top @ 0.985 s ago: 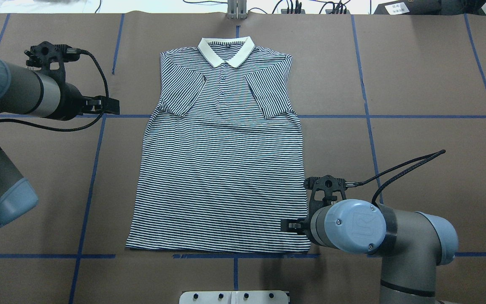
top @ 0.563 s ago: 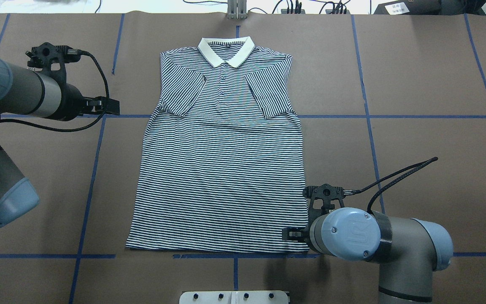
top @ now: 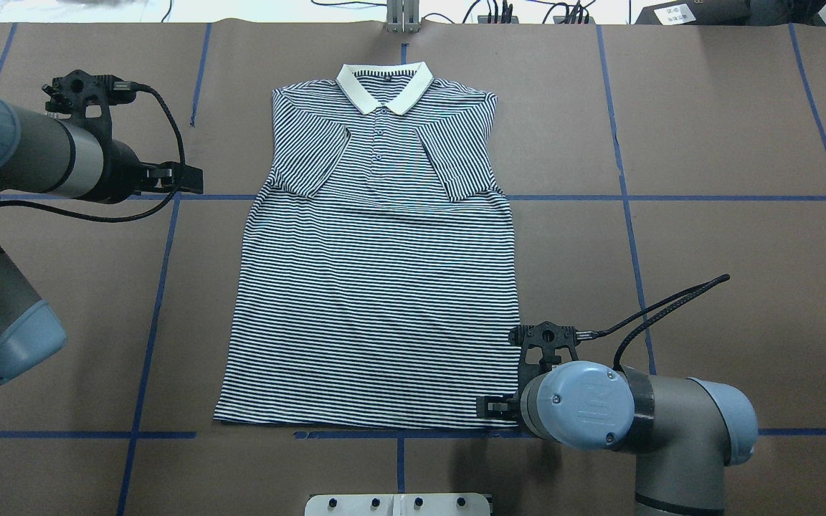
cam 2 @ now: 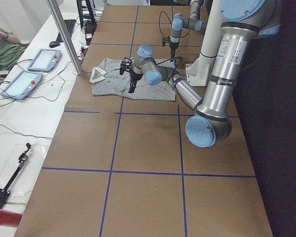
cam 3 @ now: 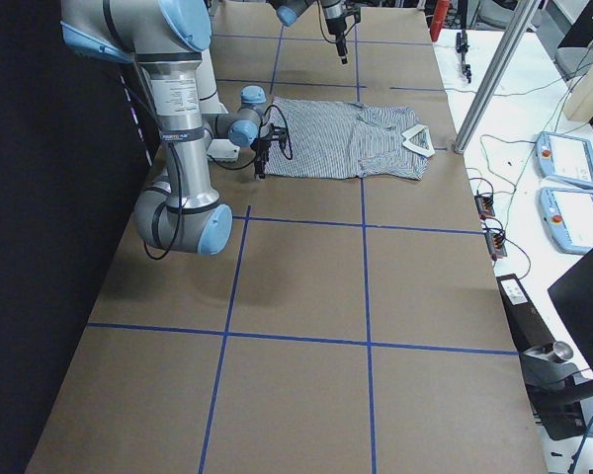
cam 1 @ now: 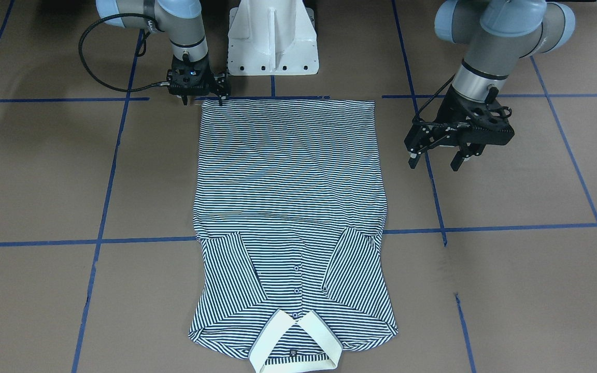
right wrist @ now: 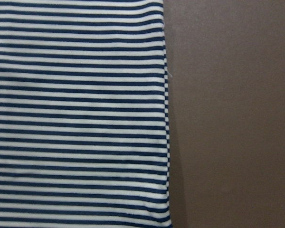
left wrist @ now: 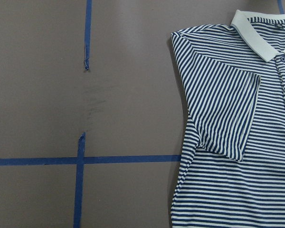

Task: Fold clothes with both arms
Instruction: 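Move both grippers down to the shirt hem corners nearest the robot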

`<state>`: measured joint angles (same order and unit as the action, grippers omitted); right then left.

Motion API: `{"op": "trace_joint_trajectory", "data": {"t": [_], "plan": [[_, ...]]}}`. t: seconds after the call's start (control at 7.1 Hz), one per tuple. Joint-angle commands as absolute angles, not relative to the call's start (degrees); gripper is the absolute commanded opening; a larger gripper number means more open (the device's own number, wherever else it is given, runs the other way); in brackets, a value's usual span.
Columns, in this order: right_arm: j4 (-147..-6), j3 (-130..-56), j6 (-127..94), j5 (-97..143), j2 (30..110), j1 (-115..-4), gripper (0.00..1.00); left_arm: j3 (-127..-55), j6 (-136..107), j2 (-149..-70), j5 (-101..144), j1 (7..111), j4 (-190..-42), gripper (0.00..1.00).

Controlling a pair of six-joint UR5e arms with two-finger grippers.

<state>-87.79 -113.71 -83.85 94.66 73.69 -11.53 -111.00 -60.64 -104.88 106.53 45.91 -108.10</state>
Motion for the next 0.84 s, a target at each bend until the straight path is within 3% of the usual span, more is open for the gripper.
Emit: {"op": "trace_joint_trajectory", "data": {"t": [0.0,0.14,0.42,0.7], "plan": [[-87.8,-113.4,-83.8,95.0,73.6,-11.4,0.96,-111.0,-60.6,-104.9,106.5,46.0,-108.1,1.0],[-87.8,-113.1,-83.8,95.1,73.6,-11.4,0.87,-111.0,-60.6,-104.9,106.5,46.0,-108.1,1.0],[-87.7,-113.0,-83.8,95.2,73.5,-11.4,0.55,-111.0,-60.6,-104.9,106.5,46.0,-108.0,1.0],[-87.7,-113.0,-83.8,95.2,73.5,-11.5,0.34,-111.0,-60.6,-105.0,106.5,46.1,-108.0,1.0]]}}
